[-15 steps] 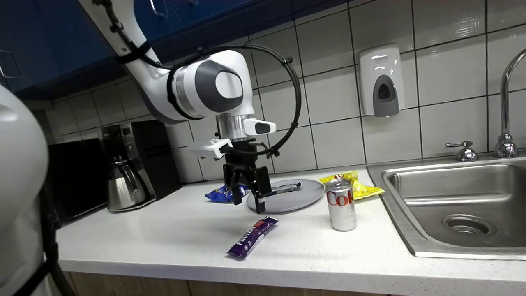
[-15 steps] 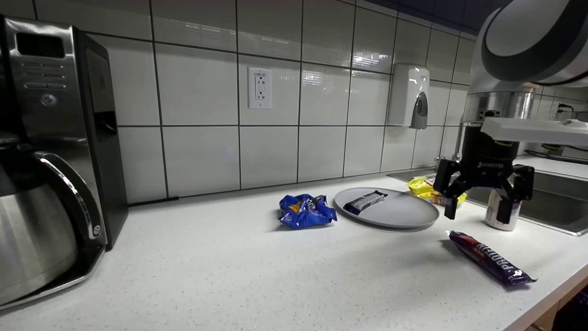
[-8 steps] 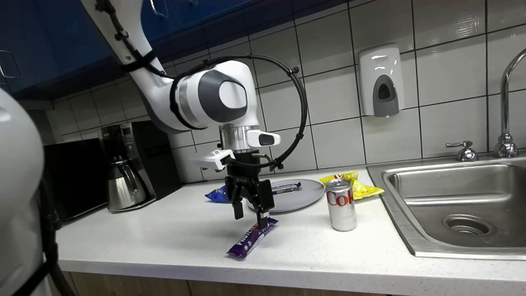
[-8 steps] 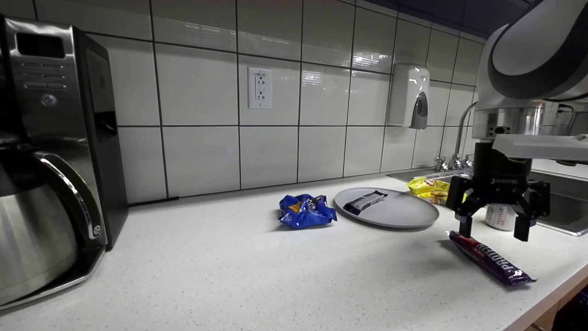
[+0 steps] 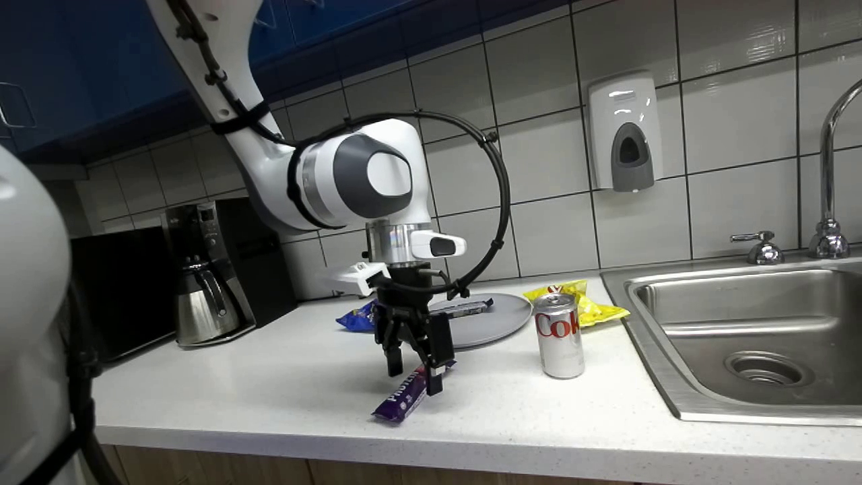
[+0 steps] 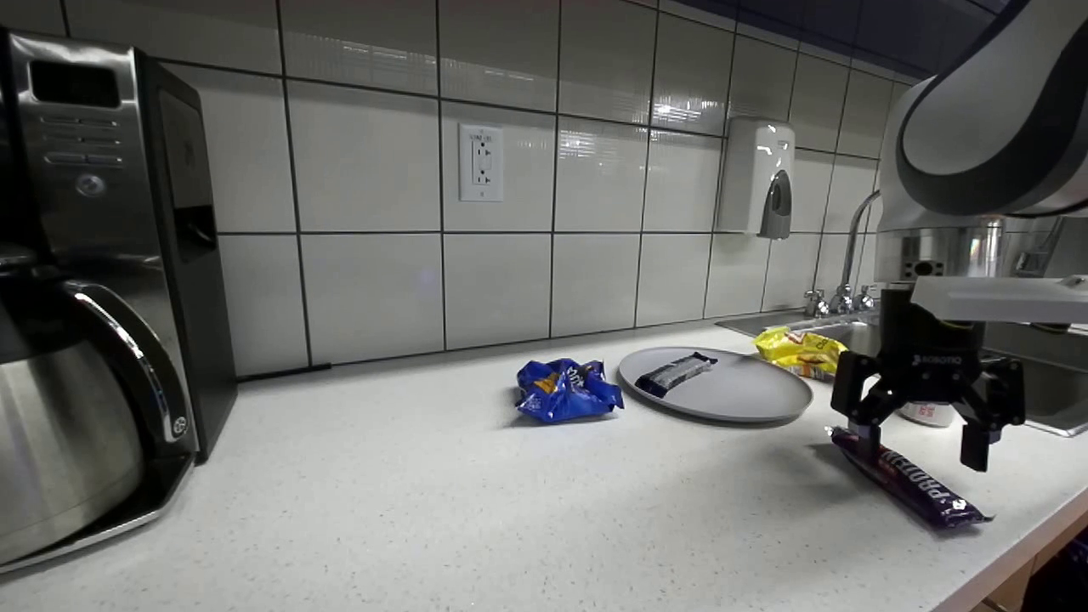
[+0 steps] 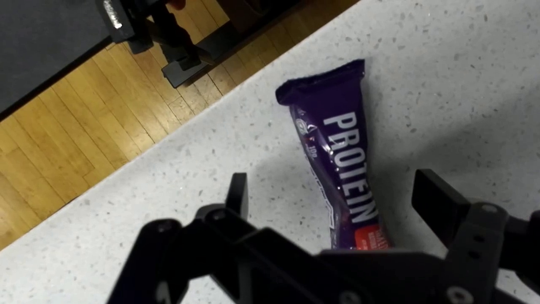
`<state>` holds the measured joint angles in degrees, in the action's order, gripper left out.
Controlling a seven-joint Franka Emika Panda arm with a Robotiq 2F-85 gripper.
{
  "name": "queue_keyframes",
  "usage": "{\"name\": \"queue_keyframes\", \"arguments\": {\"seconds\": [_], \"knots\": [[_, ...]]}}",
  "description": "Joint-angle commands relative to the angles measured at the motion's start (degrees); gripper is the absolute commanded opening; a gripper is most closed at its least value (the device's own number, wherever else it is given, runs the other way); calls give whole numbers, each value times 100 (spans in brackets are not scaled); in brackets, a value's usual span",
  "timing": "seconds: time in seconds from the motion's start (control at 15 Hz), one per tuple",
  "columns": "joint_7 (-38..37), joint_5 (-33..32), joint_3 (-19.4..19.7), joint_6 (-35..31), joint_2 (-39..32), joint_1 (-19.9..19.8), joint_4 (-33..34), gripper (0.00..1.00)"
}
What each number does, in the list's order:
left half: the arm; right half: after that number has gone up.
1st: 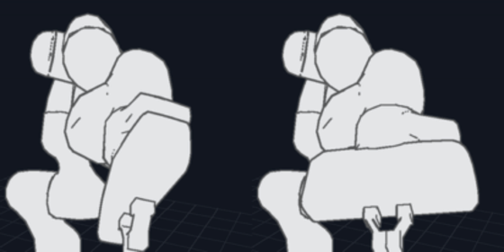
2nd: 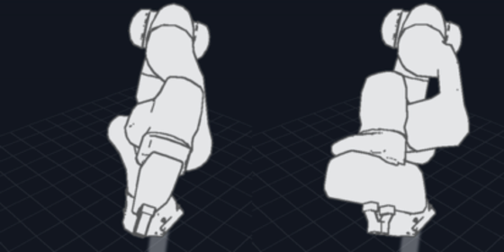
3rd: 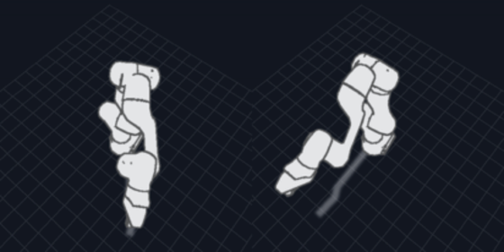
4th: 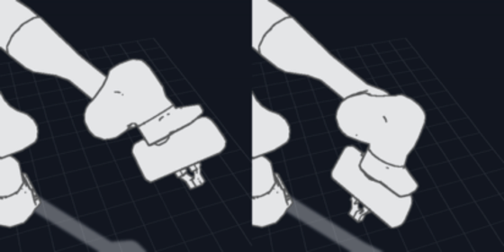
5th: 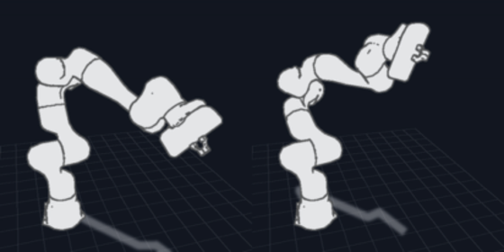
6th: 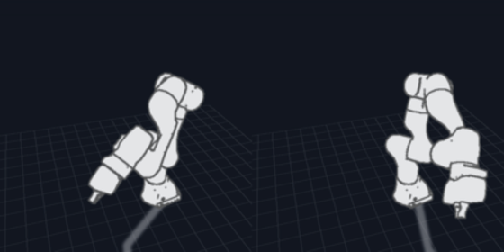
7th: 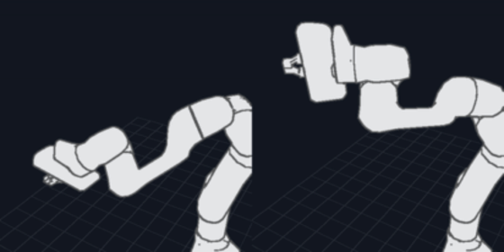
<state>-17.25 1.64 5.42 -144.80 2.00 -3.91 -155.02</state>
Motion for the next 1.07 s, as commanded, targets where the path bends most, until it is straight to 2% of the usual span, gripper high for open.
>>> {"name": "queue_keyframes", "arguments": {"seconds": [0.0, 0.53, 0.6, 0.67, 1.0], "knots": [[-140, -173, -7, -69, -136, -88, 89, 100], [-208, -287, 63, -153, -247, -69, 113, 100], [-180, -253, 60, -163, -227, -65, 115, 82], [-168, -230, 55, -167, -214, -60, 123, 72], [-148, -203, 52, -169, -199, -57, 187, 34]]}}
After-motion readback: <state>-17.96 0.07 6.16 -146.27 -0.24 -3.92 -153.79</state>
